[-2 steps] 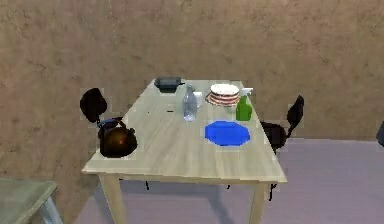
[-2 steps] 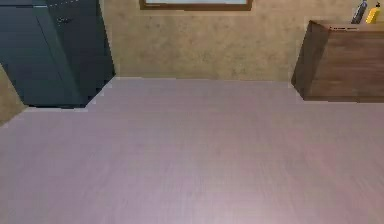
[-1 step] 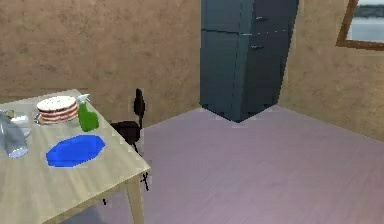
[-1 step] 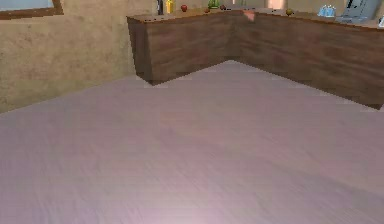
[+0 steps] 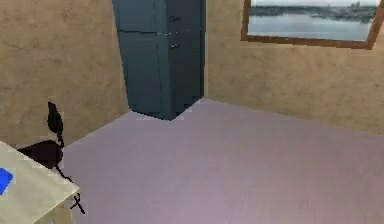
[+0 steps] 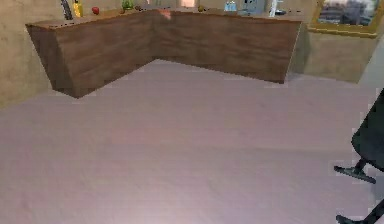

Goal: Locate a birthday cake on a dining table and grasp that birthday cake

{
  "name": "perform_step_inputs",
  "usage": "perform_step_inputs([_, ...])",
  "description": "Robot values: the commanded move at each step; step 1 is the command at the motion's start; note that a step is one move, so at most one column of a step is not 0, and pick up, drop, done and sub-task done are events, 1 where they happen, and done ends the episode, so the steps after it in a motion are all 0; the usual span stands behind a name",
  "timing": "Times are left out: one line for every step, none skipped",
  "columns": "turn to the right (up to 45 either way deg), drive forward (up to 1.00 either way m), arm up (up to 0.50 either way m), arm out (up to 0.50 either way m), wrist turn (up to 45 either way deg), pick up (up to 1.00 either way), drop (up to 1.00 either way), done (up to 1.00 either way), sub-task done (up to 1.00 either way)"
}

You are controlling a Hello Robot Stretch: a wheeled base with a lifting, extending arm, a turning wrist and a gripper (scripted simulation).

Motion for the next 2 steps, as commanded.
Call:
perform_step_inputs([0.0,0.85,0.00,0.00,0.0,0.00,0.00,0.00,0.00])
perform_step_inputs([-45.0,0.00,0.00,0.00,0.0,0.00,0.00,0.00,0.00])
